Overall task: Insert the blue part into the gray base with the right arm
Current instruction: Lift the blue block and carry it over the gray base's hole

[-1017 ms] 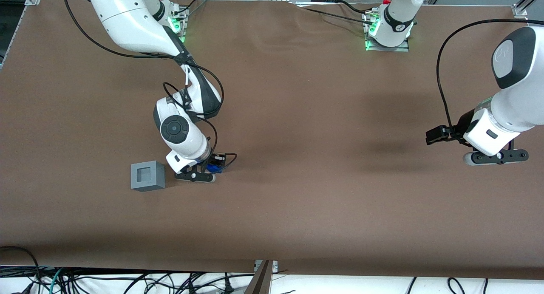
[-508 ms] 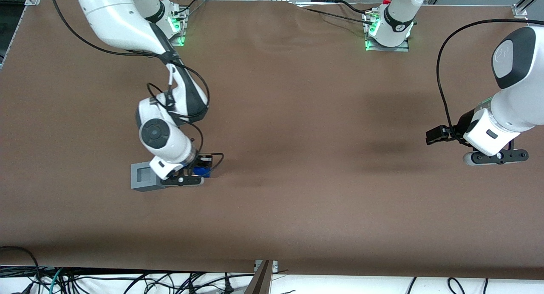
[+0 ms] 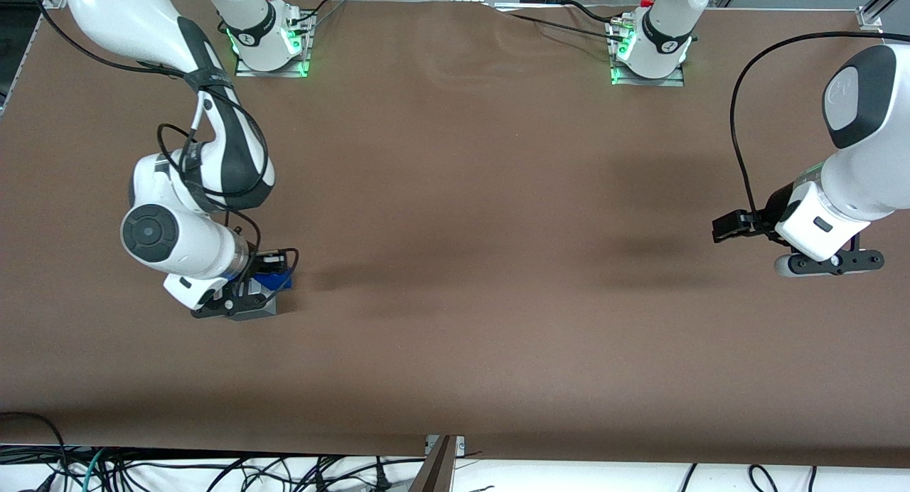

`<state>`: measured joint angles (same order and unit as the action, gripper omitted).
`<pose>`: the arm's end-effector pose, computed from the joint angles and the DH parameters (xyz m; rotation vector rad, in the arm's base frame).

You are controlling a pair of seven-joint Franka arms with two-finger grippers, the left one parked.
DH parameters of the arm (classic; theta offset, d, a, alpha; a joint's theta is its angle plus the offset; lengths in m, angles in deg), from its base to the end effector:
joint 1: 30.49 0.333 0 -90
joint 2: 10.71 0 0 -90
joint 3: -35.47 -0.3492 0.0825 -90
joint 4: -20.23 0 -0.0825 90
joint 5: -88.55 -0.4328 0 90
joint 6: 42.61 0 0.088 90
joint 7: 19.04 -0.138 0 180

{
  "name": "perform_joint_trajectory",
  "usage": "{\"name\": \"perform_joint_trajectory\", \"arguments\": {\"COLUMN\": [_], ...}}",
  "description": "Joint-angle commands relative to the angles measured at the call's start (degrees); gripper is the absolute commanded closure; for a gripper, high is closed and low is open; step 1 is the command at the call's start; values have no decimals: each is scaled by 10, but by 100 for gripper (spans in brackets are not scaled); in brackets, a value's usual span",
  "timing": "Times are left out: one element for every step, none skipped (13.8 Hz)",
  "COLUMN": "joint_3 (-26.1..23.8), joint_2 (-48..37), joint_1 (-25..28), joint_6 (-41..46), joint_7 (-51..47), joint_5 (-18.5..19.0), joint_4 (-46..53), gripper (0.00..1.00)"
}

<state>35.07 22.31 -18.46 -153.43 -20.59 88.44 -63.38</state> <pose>0.7393 0.1623 0.3144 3.1170 0.2941 -0.1587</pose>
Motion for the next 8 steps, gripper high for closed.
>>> {"name": "perform_joint_trajectory", "arguments": {"joint_3": [-7, -7, -8, -8, -8, -8, -8, -8], "joint_2": [-3, -2, 0, 0, 0, 1, 5, 14], "joint_1": [-29, -34, -39, -39, -39, -39, -39, -39], "joint_6": [38, 51, 65, 75, 82, 87, 91, 103], "joint_7": [51, 53, 53, 54, 54, 56, 57, 58], "joint_5": [-3, -3, -3, -3, -2, -2, 0, 1], "joint_4": [21, 28, 34, 37, 37, 38, 45, 62], "gripper": [58, 63, 71, 76, 79, 81, 81, 81]}}
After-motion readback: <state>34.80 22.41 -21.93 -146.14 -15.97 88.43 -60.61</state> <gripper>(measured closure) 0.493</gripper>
